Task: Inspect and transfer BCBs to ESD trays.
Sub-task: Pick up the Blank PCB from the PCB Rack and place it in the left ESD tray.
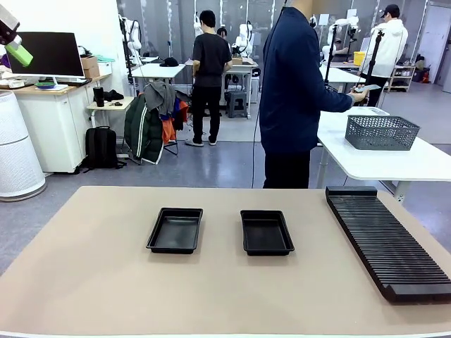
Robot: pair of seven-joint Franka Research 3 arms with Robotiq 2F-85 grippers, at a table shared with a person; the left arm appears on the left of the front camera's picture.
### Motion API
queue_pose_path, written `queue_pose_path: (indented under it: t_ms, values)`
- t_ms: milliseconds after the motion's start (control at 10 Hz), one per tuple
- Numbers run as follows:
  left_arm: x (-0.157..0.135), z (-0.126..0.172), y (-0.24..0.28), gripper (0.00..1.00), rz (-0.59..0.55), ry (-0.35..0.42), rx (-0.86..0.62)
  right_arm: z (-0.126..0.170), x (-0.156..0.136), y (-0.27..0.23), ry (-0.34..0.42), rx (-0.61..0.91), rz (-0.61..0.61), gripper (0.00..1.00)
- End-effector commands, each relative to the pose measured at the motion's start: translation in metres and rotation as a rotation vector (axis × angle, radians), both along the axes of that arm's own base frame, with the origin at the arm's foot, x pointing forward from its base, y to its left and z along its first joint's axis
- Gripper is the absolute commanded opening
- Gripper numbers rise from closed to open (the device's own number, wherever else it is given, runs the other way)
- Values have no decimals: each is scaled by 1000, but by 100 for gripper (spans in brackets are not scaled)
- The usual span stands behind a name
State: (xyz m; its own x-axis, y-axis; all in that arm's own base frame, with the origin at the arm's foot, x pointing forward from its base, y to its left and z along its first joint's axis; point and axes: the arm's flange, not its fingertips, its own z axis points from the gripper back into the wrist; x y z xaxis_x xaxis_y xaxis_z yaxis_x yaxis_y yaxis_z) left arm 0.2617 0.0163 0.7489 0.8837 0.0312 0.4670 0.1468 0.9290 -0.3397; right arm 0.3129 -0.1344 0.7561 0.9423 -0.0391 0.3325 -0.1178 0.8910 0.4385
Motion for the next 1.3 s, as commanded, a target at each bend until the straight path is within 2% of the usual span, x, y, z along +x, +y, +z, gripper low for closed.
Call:
queue_pose_path:
  t_ms: [0, 1200]
  values:
    - [-2, 0, -1, 100, -1, -1, 0, 0, -1, 0, -3, 2, 0, 100]
    - [-2, 0, -1, 100, -1, -1, 0, 0, -1, 0, -3, 2, 0, 100]
